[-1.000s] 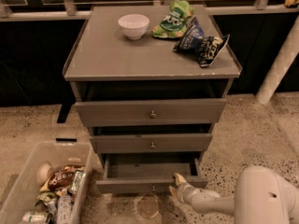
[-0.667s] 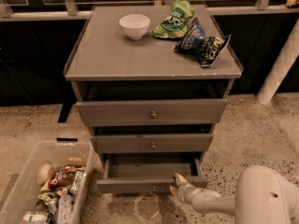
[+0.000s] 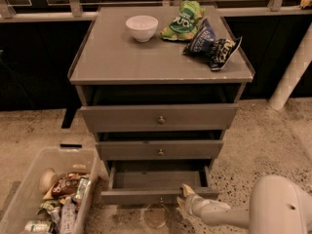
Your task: Open bottom drawer
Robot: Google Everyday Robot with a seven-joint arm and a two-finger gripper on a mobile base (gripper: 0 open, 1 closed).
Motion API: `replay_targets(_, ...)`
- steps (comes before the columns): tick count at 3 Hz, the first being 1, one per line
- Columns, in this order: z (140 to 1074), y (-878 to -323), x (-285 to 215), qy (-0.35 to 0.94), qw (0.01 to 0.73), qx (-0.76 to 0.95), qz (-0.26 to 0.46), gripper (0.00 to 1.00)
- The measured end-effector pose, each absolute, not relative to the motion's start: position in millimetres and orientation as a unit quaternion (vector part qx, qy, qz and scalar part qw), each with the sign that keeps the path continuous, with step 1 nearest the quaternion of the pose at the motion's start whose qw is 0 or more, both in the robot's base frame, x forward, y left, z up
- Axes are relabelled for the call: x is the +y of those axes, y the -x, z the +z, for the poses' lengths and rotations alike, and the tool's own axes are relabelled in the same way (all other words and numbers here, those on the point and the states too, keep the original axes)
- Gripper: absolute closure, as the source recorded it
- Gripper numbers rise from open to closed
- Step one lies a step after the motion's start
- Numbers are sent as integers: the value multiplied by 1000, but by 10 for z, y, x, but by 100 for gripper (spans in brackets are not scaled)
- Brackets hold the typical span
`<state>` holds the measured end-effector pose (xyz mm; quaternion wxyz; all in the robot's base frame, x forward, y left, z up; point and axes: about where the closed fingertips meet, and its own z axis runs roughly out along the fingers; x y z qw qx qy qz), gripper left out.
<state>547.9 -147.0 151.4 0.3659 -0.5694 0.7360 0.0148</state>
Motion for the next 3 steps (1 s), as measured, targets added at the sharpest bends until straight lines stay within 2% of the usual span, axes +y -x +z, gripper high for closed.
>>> replay_targets(3,1586,-5408,-1438,573,363,735,21,100)
